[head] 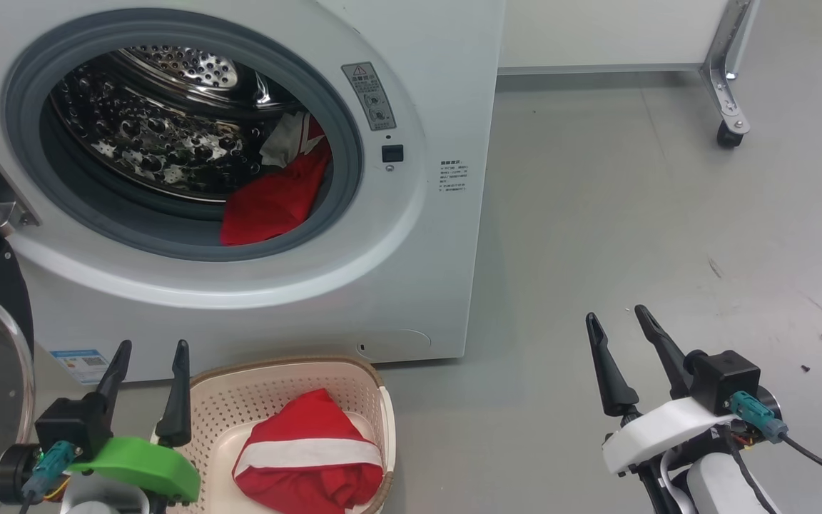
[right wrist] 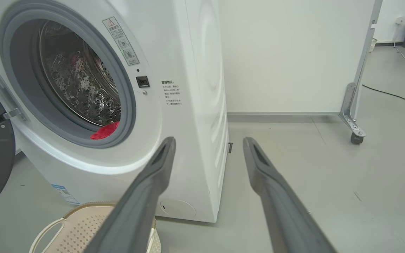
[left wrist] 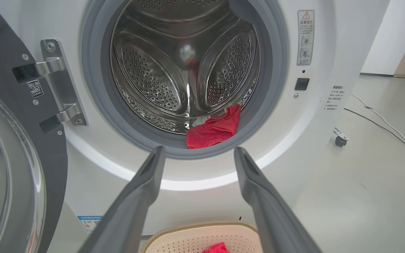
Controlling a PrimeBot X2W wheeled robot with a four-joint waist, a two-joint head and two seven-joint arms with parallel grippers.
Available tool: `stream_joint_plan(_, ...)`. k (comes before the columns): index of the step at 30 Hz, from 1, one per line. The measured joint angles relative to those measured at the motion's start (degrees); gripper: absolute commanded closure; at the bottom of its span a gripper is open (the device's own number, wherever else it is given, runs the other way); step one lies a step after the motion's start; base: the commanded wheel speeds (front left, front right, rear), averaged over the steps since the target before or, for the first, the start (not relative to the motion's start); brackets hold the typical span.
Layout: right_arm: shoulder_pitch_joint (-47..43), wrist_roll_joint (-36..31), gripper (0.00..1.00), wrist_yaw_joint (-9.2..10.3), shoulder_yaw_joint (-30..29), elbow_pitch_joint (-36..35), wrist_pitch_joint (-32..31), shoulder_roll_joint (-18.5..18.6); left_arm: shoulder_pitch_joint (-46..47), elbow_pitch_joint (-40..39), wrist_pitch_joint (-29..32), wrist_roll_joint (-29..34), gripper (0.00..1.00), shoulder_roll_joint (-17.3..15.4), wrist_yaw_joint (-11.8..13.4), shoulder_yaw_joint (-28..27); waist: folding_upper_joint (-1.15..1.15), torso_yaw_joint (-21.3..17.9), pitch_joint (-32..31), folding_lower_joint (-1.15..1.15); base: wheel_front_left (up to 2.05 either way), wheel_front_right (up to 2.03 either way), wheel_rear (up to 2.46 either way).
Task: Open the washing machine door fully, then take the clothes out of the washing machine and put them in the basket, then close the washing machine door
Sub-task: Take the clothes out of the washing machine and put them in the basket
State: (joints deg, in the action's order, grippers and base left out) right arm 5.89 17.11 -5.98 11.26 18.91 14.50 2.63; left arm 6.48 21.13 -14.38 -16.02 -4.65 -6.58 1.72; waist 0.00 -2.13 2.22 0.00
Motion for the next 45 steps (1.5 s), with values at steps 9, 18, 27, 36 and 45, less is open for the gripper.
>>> stream_joint_plan(9, -0.53, 0.35, 0.0, 0.01, -0.07, -0.63, 0.0, -0.01, -2.27, -3.39, 0.0, 0.49, 0.0, 0.29, 0.0, -0.03, 0.0, -0.47, 0.22, 0.0, 0.0, 0.0, 0.0)
stream_joint_plan(18, -0.53, 0.35, 0.0, 0.09, -0.08, -1.2, 0.0, -0.01, -3.85, -5.46, 0.0, 0.6, 0.0, 0.44, 0.0, -0.1, 0.0, -0.74, 0.78, 0.0, 0.0, 0.0, 0.0)
stream_joint_plan(27, -0.53, 0.35, 0.0, 0.11, -0.1, -1.43, 0.0, -0.01, -4.52, -6.8, 0.0, 1.02, 0.0, 0.63, -0.01, -0.08, 0.0, -0.9, 1.21, 0.0, 0.0, 0.0, 0.0)
stream_joint_plan(36, -0.53, 0.35, 0.0, 0.14, -0.1, -1.56, 0.0, -0.01, -5.56, -7.31, 0.0, 1.2, 0.0, 0.78, -0.02, -0.09, 0.0, -0.96, 1.2, 0.0, 0.0, 0.0, 0.0)
stream_joint_plan(45, -0.53, 0.35, 0.0, 0.15, -0.09, -1.58, 0.0, -0.01, -5.71, -8.09, 0.0, 1.2, 0.0, 1.04, -0.02, -0.1, 0.0, -0.96, 1.22, 0.0, 0.0, 0.0, 0.0)
